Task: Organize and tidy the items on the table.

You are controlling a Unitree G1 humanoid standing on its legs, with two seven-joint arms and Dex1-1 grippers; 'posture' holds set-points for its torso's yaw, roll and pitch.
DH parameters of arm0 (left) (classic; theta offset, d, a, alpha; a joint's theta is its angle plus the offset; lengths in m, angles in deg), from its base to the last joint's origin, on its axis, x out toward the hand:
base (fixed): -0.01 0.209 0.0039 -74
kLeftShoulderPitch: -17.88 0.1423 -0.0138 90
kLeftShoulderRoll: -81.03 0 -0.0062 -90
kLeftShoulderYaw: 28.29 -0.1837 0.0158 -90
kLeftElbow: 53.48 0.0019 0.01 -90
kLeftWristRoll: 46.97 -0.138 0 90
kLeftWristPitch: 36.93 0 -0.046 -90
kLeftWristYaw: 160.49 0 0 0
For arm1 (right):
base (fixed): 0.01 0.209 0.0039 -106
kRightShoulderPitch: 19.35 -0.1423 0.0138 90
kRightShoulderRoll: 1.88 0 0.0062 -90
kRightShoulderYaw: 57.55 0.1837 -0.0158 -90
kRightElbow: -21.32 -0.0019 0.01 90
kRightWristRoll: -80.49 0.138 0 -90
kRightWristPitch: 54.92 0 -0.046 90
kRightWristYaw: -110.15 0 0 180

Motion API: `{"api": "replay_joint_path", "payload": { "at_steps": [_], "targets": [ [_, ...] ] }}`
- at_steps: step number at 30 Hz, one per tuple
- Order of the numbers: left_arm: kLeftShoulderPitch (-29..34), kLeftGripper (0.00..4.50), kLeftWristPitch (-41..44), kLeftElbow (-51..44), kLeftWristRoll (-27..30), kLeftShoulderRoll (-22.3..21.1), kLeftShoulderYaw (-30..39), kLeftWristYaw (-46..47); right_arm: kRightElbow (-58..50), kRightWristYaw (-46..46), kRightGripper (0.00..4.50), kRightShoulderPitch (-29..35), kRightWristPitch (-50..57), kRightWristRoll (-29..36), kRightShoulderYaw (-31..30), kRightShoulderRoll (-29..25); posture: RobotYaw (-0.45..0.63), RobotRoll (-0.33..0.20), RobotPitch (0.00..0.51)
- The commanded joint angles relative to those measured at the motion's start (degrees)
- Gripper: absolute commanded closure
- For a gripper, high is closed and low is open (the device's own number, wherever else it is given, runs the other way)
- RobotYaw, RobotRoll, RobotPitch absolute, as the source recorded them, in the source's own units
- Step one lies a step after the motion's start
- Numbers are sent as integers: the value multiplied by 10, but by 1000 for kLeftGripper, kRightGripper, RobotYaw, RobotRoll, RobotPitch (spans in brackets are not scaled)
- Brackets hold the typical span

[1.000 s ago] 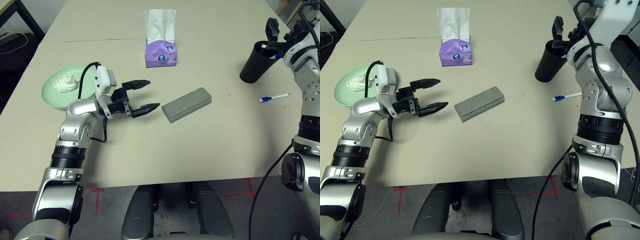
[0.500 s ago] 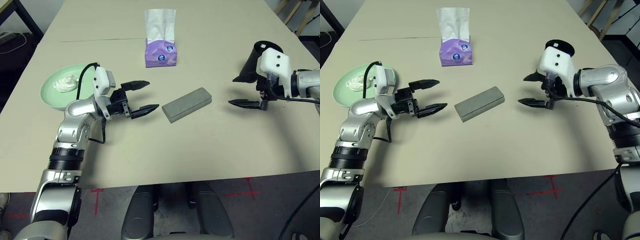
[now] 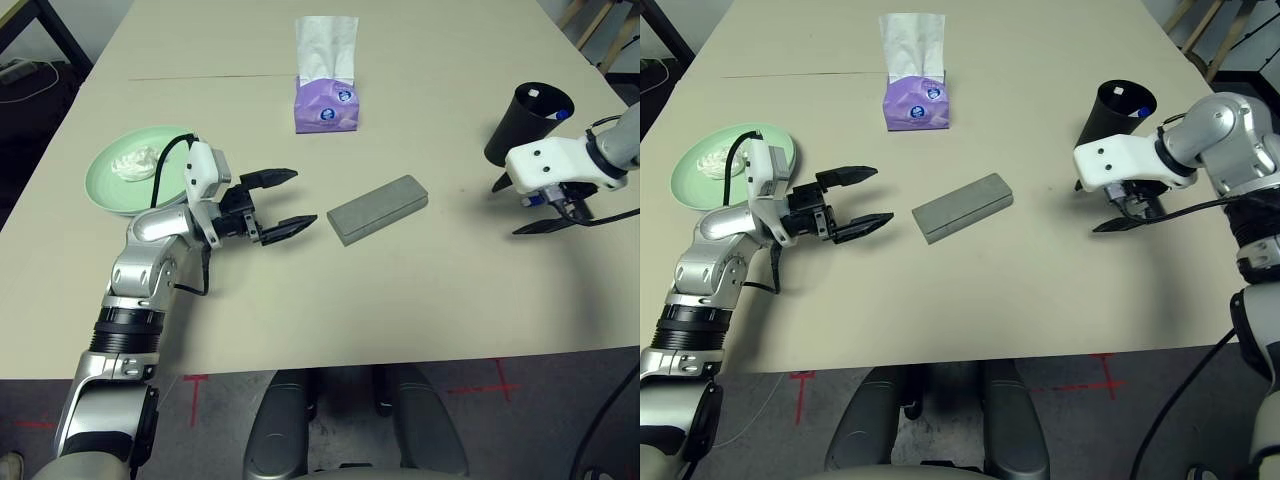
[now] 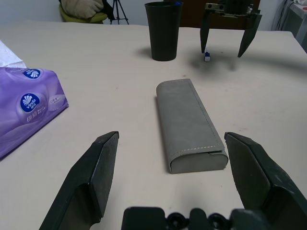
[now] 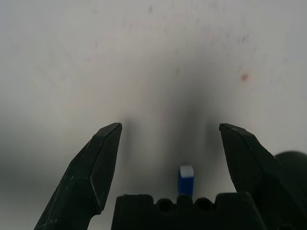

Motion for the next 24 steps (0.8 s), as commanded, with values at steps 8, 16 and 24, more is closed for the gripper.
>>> {"api": "replay_joint_path", "payload": {
  "at_steps": [8, 16, 24],
  "targets": [
    [-15, 0, 7, -19, 8, 4, -6, -4, 120, 39, 21, -55, -100, -100, -29, -1, 76, 0, 288],
    [-19, 0, -9, -16, 10, 11, -19, -40, 170, 131, 21, -83, -134, -186, -57, -2, 65, 0, 294],
    [-18, 0, -15, -13, 8, 13, -20, -54, 203, 194, 21, -108, -151, -242, -85, 8, 63, 0, 304]
  ]
}}
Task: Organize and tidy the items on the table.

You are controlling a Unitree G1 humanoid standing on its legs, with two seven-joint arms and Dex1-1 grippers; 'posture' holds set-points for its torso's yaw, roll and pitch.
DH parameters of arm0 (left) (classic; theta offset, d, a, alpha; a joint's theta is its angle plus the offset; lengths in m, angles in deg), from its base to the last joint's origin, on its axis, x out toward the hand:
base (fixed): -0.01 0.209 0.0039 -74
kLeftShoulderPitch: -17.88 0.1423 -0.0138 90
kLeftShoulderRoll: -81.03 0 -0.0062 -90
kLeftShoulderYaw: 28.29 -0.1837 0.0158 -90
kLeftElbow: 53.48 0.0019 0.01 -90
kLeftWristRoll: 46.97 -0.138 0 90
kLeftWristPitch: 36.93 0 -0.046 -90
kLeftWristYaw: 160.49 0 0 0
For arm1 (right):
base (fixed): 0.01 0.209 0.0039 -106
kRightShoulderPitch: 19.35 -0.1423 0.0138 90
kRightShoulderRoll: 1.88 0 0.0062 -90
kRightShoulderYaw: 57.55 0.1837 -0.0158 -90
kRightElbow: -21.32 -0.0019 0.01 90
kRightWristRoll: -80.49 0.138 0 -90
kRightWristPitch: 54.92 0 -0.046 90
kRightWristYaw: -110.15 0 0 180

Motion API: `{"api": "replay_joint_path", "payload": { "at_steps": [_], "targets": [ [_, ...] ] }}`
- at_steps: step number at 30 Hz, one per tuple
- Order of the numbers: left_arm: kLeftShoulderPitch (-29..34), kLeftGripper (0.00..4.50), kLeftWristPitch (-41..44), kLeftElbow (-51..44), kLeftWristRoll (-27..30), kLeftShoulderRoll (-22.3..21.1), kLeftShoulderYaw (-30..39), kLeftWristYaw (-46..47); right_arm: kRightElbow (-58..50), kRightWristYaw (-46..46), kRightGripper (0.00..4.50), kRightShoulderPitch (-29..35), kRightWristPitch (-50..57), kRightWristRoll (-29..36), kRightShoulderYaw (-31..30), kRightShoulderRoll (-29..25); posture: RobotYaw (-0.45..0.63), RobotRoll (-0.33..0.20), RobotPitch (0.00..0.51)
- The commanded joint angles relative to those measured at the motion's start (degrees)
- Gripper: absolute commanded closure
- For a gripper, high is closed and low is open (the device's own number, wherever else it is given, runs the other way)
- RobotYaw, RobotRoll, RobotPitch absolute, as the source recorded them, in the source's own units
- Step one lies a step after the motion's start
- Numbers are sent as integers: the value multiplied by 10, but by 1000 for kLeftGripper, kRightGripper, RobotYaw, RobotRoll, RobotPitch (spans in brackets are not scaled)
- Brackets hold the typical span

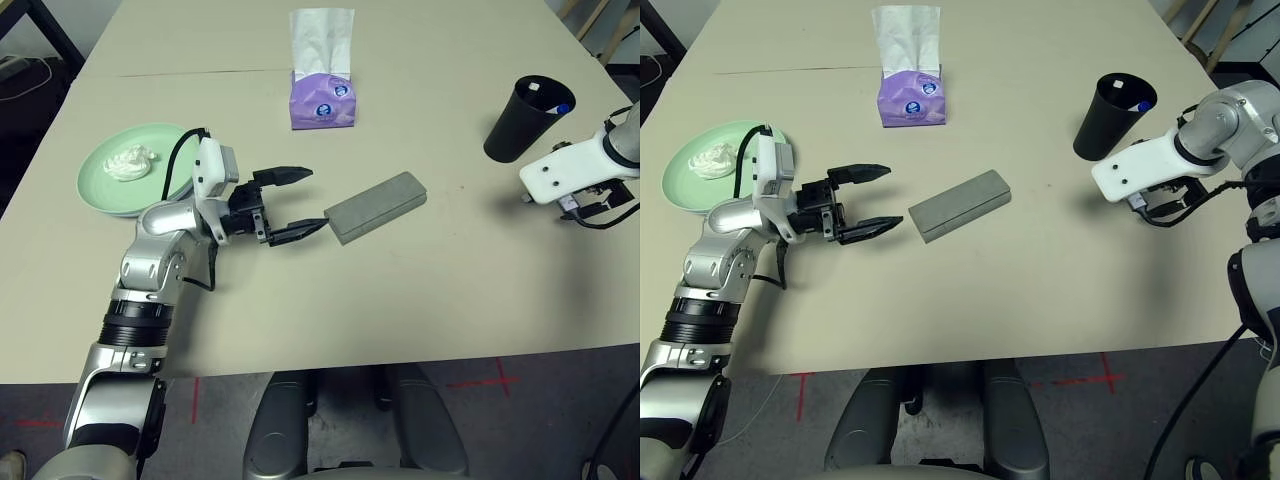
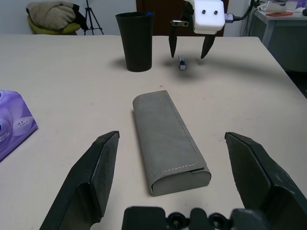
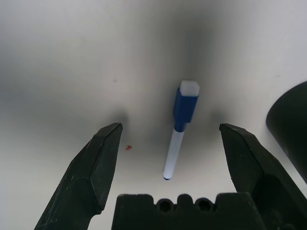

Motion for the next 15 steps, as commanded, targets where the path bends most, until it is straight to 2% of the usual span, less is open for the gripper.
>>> {"api": "replay_joint_path", "payload": {
  "at_steps": [1, 8, 15],
  "targets": [
    [6, 0, -6, -11, 2, 0, -6, -6, 18, 19, 21, -8, -7, -19, -9, 2, 65, 0, 304],
    [15, 0, -6, -16, -5, -6, -2, 8, 38, 46, 21, -13, -3, -37, -15, 13, 84, 0, 304],
    [28, 0, 1, -30, -2, -17, 3, 18, 57, -22, 21, -3, 37, 7, 15, 29, 101, 0, 307]
  ]
}}
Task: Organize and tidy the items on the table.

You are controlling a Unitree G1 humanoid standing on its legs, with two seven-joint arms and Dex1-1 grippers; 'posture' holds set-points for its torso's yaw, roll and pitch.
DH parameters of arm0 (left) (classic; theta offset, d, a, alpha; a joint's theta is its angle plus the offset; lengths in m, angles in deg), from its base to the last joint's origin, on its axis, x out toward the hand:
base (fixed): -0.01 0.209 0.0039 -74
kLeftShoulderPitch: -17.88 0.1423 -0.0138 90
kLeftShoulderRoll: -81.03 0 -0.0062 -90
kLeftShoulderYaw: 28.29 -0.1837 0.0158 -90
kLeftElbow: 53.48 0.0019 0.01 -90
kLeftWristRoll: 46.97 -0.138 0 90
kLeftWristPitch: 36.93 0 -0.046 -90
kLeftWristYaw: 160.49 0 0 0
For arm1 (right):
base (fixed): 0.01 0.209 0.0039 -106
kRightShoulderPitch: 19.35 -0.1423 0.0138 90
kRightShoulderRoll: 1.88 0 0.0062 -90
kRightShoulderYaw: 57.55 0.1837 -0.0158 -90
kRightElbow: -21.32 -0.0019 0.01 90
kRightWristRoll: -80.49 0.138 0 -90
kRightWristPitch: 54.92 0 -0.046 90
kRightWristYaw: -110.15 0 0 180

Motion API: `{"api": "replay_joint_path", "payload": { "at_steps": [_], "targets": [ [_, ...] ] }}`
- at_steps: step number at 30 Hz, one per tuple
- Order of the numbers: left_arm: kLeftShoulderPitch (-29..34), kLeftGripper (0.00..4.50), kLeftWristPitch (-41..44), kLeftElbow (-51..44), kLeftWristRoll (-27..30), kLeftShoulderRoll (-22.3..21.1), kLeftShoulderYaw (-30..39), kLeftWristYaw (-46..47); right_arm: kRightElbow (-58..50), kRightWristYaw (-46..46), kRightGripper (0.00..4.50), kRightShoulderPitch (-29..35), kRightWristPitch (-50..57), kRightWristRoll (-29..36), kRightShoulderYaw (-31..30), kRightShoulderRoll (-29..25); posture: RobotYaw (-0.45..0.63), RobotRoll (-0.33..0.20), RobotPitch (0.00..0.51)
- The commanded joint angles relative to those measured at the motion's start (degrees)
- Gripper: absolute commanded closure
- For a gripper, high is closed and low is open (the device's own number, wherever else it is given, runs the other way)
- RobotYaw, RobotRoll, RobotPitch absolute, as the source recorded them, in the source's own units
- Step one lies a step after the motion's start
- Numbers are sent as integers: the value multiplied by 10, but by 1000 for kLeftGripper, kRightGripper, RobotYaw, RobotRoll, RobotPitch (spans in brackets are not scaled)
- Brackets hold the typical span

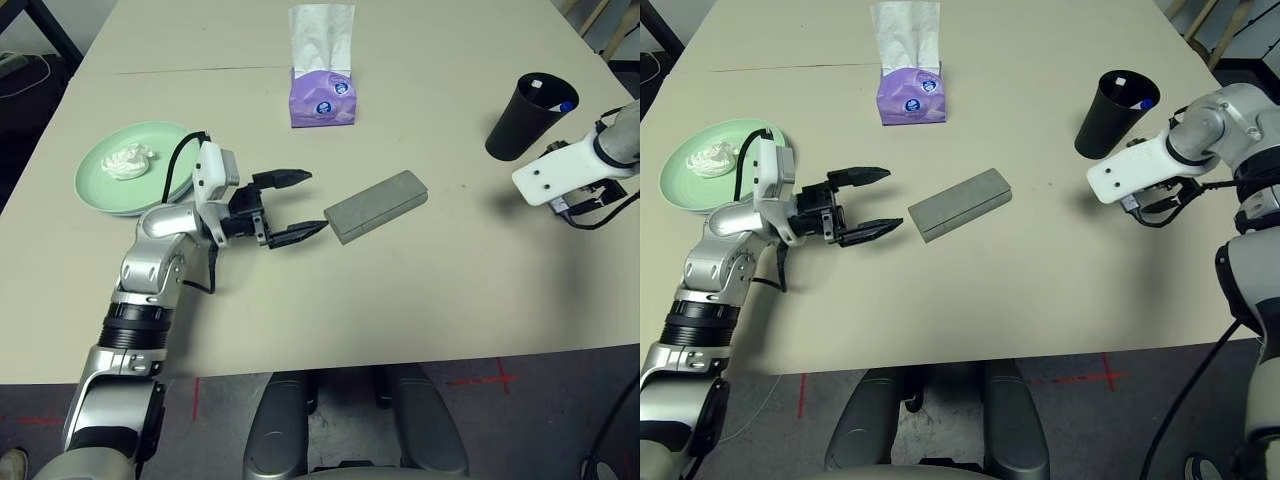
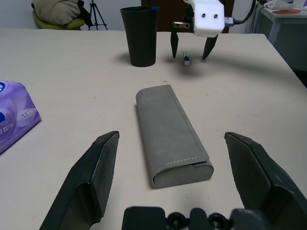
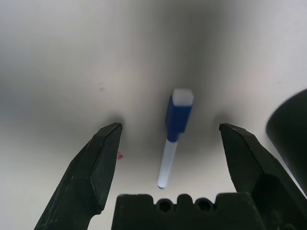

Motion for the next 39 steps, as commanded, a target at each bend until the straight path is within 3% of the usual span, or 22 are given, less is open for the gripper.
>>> {"api": "replay_joint_path", "payload": {
  "at_steps": [1, 14, 18, 26, 35, 39],
  "targets": [
    [15, 0, 3, -17, -1, -9, 3, 4, 10, -25, 21, 8, 15, 13, 9, -4, 101, 0, 306],
    [22, 0, 11, -28, 6, -10, 4, 19, 15, -1, 21, 13, 21, -4, -3, -1, 109, 0, 308],
    [20, 0, 27, -34, 16, -5, 11, 30, 16, 18, 951, 17, 18, -9, -7, 2, 109, 0, 308],
    [19, 0, 27, -35, 12, -7, 6, 25, 20, 23, 3997, 26, 19, -6, -4, 12, 112, 0, 307],
    [14, 0, 22, -26, 9, -3, 4, 25, 18, -7, 4066, 2, 17, 15, 15, 5, 97, 0, 286],
    [10, 0, 21, -23, 12, 0, 5, 23, 13, -138, 4066, -22, 71, 112, 88, 7, 93, 0, 278]
  ]
}}
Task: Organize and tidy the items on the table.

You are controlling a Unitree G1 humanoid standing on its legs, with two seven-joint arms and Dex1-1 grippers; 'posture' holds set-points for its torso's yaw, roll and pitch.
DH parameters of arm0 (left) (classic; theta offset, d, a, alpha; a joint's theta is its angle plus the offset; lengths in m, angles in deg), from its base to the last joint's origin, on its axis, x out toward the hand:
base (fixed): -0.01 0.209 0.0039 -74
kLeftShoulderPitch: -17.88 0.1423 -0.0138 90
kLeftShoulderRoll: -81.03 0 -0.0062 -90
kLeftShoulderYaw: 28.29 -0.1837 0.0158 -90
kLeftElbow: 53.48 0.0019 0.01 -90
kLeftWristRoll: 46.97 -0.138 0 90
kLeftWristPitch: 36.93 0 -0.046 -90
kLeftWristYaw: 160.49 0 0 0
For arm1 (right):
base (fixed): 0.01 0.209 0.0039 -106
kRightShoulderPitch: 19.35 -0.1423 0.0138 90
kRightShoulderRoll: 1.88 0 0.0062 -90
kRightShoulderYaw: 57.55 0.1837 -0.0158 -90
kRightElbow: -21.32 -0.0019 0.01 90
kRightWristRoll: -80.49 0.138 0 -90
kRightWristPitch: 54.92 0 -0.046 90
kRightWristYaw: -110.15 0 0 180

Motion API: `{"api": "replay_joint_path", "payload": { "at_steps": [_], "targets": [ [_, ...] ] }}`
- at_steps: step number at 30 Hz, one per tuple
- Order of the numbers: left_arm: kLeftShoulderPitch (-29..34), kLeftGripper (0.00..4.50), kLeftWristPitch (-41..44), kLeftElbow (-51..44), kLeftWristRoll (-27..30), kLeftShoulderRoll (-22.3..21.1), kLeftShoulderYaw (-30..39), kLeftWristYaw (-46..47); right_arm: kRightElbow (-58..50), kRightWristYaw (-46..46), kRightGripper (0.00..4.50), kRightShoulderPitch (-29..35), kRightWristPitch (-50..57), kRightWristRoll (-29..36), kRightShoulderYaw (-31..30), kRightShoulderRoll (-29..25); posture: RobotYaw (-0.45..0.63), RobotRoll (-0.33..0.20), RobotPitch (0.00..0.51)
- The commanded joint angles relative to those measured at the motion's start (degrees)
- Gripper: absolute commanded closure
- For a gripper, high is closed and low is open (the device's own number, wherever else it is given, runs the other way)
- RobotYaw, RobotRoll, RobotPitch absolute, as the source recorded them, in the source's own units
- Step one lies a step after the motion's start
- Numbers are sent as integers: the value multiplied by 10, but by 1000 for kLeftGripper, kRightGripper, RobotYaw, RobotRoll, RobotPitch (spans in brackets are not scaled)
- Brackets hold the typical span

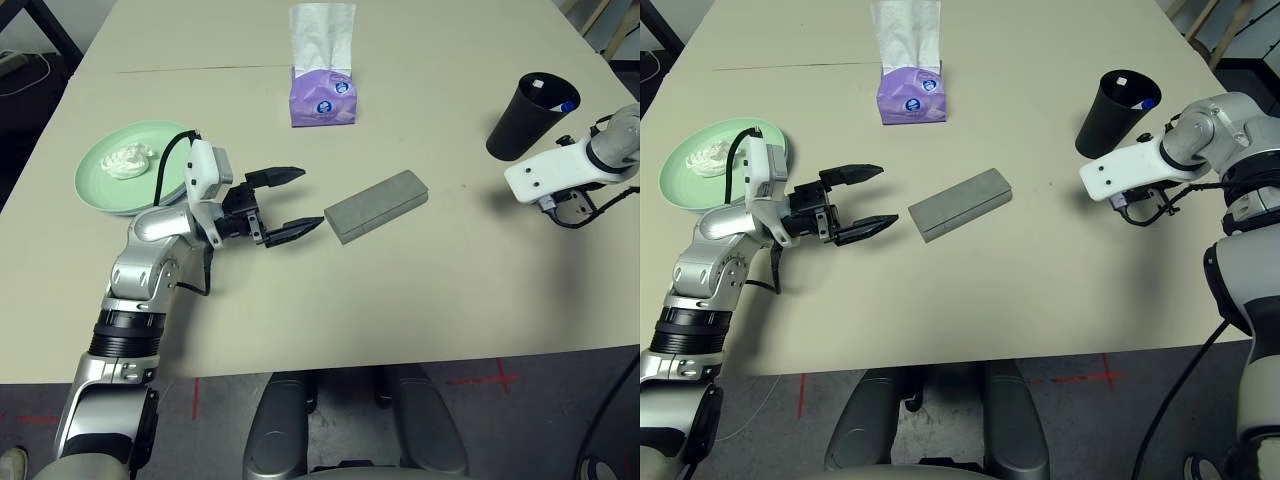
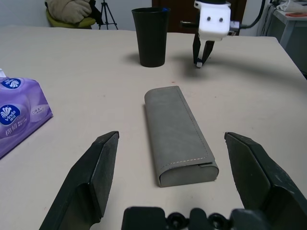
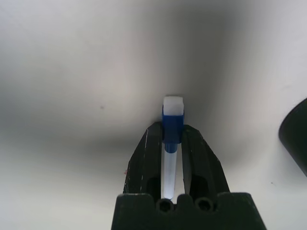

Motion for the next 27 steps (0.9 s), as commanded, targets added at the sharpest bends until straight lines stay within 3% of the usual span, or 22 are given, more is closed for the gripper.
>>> {"api": "replay_joint_path", "payload": {
  "at_steps": [1, 5, 8, 10, 15, 21, 27],
  "targets": [
    [-4, 0, -3, 0, 3, 5, -5, -5, -5, -116, 4066, -17, 53, 96, 65, -4, 90, 0, 273],
    [-9, 0, -6, 1, 7, 11, -3, -7, -55, -156, 4066, -3, 166, 227, 96, -7, 80, 0, 267],
    [-11, 0, -5, 2, 6, 15, -3, -6, -152, -156, 4066, 14, 368, 361, 142, -7, 74, 0, 262],
    [-12, 0, -5, 5, 6, 16, -2, -6, -218, -156, 4066, 40, 451, 406, 170, -16, 66, 0, 258],
    [-7, 0, 3, -1, 11, 18, -3, -5, -382, -33, 4066, 143, 641, 519, 326, 12, 55, 0, 250],
    [-10, 0, 10, -1, 13, 14, -4, -10, -522, 173, 4066, 231, 645, 582, 474, 72, 38, 0, 246],
    [-16, 0, 9, 8, 12, 13, -5, -14, -554, 296, 4066, 239, 636, 603, 530, 89, 29, 0, 247]
  ]
}}
